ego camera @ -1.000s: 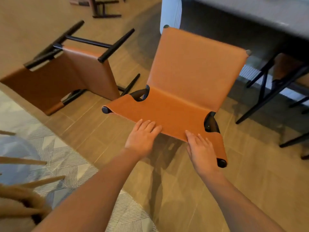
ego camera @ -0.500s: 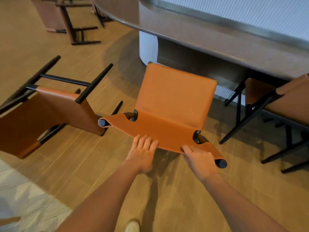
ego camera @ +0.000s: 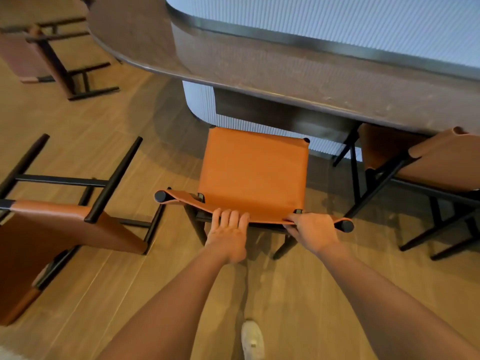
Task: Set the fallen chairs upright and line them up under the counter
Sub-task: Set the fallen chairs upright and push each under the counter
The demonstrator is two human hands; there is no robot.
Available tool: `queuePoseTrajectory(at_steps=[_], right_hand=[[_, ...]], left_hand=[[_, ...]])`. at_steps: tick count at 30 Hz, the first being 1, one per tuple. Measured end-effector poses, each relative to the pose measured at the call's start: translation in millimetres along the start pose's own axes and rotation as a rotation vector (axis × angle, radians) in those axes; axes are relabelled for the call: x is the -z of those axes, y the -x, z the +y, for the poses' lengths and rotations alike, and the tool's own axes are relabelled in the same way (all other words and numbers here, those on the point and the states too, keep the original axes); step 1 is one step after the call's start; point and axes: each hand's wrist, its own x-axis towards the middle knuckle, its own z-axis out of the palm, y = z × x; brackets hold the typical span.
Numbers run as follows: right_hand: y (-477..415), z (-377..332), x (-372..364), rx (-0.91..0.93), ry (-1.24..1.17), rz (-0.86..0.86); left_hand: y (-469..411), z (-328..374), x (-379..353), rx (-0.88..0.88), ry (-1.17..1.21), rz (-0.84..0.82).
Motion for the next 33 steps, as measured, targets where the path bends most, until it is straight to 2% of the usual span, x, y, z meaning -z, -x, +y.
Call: queuePoseTrajectory(at_steps=[10,17,21,23,25,26,27,29,30,31,33], right_hand=[[-93.5,48.3,13.6,0.032,-0.109,-0.014],[-117.5,57.2,25.5,-0.065,-0.288,-0.03],[-116.2,51.4,32.0,-0.109,-0.277,-0.044],[-109.0,39.1,34.4,-0.235,-0.426,0.151],[-91.8,16.7,35.1,-0.379,-0.708,0.477],[-81.8,4.2,33.5,-0.466,-0.84,0.594],[-71.9,-8.7,32.0,-0.589,-0.989,0.641],[-64.1,-26.1,26.5,-0.898,-1.279,0.587],[-65.3,-29.7,24.2,-1.035,-1.427,0.495],[-71.0,-29.9,24.6,-1.142,-1.593,0.367],[-87.0,-25.0,28.7,-1.21,-1.986,0.165]], left_hand=[[-90.7,-18.0,46.4,0.004,-0.003,0.035],[-120.0,-21.7,58.2,0.029,0.089,0.026],[-123.0,-25.2,62.7,0.038,0.193,0.024],[-122.6,-26.1,70.4,0.02,0.354,0.138],[-114.0,-26.7,73.7,0.028,0.665,0.364],[-108.3,-26.4,73.1,0.112,0.855,0.48],[-102.0,-25.4,72.0,0.265,1.047,0.562],[-97.1,-25.9,70.6,0.612,1.439,0.593],[-98.7,-27.0,70.4,0.727,1.641,0.525],[-104.1,-30.1,71.8,0.782,1.834,0.418],[-119.0,-38.3,76.9,0.805,2.112,0.222]])
